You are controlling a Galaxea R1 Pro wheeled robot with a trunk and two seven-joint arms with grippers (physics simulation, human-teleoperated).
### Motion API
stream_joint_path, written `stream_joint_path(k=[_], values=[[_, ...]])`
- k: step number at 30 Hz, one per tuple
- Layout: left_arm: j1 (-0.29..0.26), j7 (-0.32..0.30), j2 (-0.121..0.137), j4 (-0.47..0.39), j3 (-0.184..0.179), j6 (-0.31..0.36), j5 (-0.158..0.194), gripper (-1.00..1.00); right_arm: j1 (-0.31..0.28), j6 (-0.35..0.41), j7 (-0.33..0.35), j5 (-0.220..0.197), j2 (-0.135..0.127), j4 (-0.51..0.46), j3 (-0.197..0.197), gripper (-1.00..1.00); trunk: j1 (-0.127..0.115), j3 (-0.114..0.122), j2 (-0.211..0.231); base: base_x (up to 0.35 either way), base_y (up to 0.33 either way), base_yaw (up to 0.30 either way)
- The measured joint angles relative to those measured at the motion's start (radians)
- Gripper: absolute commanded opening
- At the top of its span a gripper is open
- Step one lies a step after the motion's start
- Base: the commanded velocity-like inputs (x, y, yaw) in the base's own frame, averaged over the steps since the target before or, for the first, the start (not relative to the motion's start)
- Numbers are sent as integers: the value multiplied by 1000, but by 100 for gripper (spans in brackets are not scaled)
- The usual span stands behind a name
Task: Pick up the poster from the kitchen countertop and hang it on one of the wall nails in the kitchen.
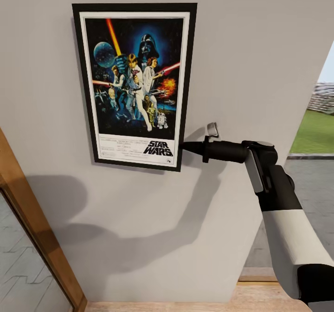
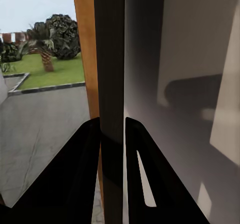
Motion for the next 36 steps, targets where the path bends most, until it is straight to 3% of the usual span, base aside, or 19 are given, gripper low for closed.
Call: stream_joint_path(k=[36], values=[[0, 0, 0, 0, 0, 0, 0, 100, 0, 0, 0, 0, 0, 0, 0, -100, 0, 0, 0, 19, 0, 0]])
